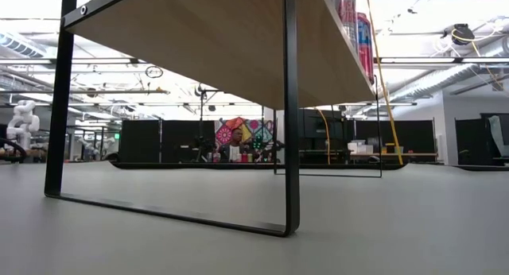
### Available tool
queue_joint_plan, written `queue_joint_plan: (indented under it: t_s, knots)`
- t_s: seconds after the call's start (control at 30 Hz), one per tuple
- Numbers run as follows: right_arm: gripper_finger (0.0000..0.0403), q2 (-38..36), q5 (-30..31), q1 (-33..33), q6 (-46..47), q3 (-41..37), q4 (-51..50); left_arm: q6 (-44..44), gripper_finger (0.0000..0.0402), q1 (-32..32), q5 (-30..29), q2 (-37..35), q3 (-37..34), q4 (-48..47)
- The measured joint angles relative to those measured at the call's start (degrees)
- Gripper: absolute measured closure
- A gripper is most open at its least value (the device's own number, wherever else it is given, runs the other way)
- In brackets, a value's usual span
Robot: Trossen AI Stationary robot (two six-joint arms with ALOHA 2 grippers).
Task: Place canned beverage on shelf
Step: Put the blue soda can on the shelf aligned with the other blue soda can
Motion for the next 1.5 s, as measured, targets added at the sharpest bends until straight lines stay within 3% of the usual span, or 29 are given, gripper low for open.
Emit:
queue_joint_plan:
  t_s: [0.4,0.77,0.87,1.07,1.5]
  knots:
    - [0.0076,-2.6,-0.1,-0.3,-2.5,0.0,-10.0,0.2,0.0176,-1.5,-0.2,-2.0,0.1,-5.3]
    - [0.0076,-9.3,0.0,4.2,-1.6,0.0,-14.7,-5.8,0.0176,-9.4,-4.6,-5.5,0.1,-17.2]
    - [0.0076,-10.0,0.0,4.9,-0.7,0.0,-14.4,-5.7,0.0176,-12.7,-9.4,-4.8,0.1,-23.2]
    - [0.0076,-10.0,0.1,5.1,2.5,0.0,-14.0,-4.8,0.0176,-17.1,-25.7,-1.2,0.1,-27.9]
    - [0.0077,-9.8,0.1,5.0,6.9,0.0,-13.7,-8.8,0.0176,-31.2,-46.8,1.4,0.0,-34.4]
